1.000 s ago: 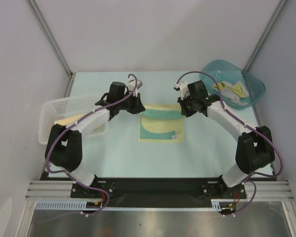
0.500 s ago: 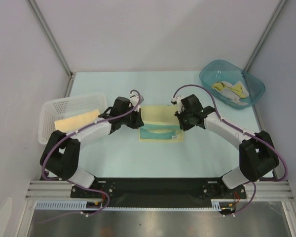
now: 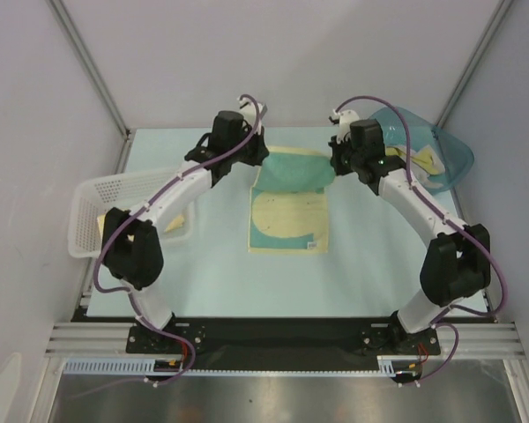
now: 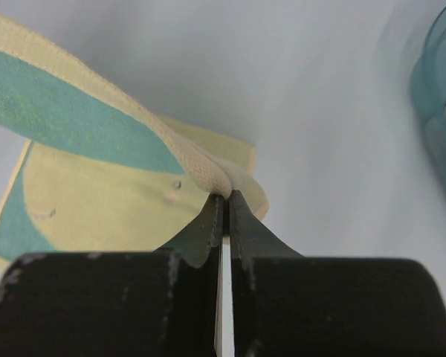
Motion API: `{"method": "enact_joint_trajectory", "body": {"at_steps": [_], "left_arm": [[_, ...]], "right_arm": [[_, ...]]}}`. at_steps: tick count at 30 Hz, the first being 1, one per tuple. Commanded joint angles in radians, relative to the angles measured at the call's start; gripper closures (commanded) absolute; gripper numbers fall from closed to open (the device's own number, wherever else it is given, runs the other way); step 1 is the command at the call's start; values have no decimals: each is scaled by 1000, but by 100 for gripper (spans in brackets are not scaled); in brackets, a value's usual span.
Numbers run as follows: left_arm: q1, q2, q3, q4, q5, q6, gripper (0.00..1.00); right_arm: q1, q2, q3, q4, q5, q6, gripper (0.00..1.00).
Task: Fold and stack the towels
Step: Fold the towel
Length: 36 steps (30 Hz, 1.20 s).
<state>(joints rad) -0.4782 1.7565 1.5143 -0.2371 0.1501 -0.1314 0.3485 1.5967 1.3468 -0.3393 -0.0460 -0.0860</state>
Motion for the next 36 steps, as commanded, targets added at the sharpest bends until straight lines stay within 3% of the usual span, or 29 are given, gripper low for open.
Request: {"method": "enact_joint_trajectory", "body": {"at_steps": [1,6,11,21,36], "left_arm": [[32,90,144,-70,-18,36,100],[58,133,162,-24,6,44,100],[69,141,81,22,49,67,100],[67,26,-212,139,143,15,100],[38,-138,-446,150,138,-4,100]], "right_arm": [[-34,87,97,118,-48,-56,100],[-43,177,166,117,-78,-107,100],[-42,189,114,125,-106,-104,100],[15,99,-86,66,-100,-112,100],[76,-33,-235,-1,-110,-51,100]]}}
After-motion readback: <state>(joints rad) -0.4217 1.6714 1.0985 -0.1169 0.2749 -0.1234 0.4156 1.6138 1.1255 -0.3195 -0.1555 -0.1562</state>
